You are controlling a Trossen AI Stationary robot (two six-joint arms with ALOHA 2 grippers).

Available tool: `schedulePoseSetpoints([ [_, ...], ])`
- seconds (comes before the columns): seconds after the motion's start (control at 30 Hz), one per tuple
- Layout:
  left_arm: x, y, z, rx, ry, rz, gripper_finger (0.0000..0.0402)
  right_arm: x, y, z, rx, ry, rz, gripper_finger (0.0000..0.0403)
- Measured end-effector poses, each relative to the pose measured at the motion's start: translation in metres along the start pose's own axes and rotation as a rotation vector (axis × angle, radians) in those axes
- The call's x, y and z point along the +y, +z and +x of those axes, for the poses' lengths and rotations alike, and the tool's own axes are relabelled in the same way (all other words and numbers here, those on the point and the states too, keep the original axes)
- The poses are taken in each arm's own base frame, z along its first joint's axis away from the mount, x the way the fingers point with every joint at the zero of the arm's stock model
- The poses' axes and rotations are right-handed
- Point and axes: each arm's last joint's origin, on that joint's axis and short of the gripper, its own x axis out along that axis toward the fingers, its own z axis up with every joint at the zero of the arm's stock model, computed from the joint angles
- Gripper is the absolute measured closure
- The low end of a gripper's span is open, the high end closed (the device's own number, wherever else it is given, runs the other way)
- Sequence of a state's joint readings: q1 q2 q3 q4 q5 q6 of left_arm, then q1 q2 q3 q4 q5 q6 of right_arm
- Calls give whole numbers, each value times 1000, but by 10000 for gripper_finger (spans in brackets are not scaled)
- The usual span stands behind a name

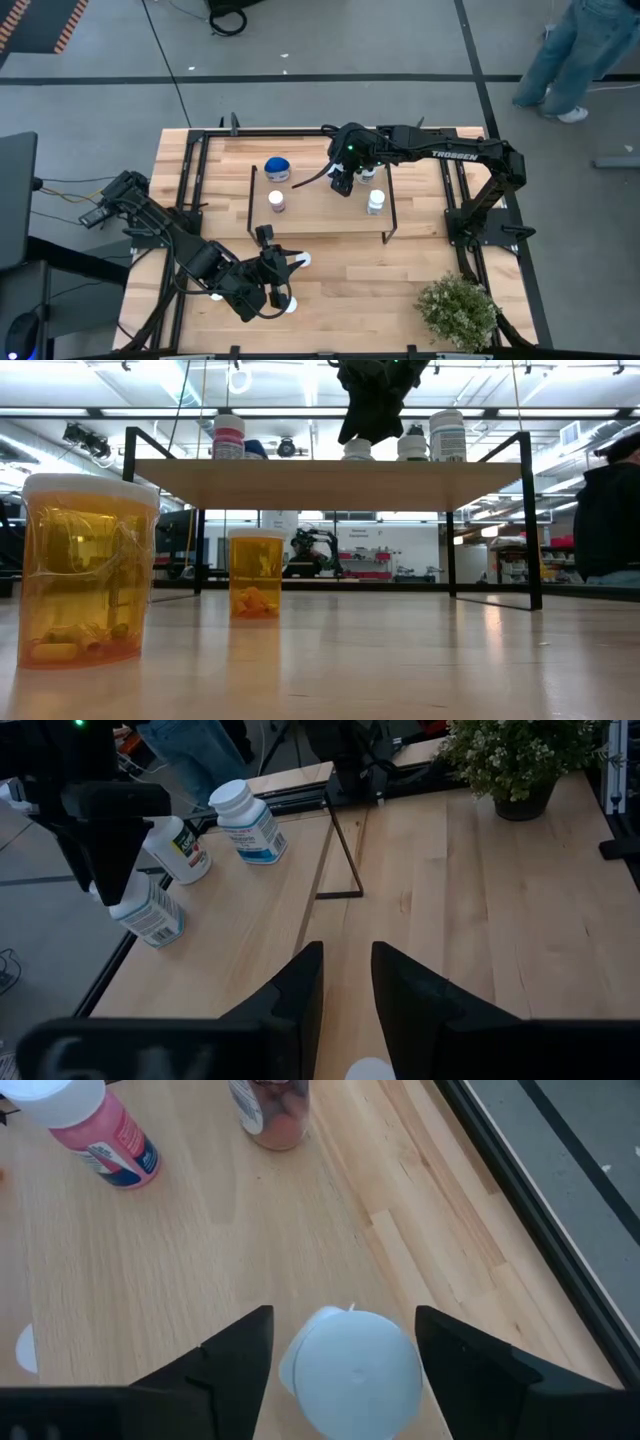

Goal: Pick and place medicine bottles onto shelf by color
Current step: Put the light blue medicine bottle on the shelf, then put the orange medicine bottle on the bottom right of the shelf

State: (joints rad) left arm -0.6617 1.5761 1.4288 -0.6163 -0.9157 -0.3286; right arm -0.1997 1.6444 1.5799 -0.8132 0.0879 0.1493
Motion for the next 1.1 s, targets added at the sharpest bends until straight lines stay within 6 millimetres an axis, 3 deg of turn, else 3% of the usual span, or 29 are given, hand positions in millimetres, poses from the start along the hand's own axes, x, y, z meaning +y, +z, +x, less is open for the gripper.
schedulePoseSetpoints([
  [0.47, 0, 0, 0, 0, 0, 0, 310, 2, 0, -1, -2, 4, -48, 150],
  [0.67, 0, 0, 0, 1, 0, 0, 311, 13, 11, -17, -61, 15, -111, 150],
  [0.93, 0, 0, 0, 1, 0, 0, 313, 46, 31, -61, -190, 72, -172, 150],
  [1.1, 0, -2, 0, 20, -21, 14, 304, 87, 6, -62, -85, 180, -250, 150],
])
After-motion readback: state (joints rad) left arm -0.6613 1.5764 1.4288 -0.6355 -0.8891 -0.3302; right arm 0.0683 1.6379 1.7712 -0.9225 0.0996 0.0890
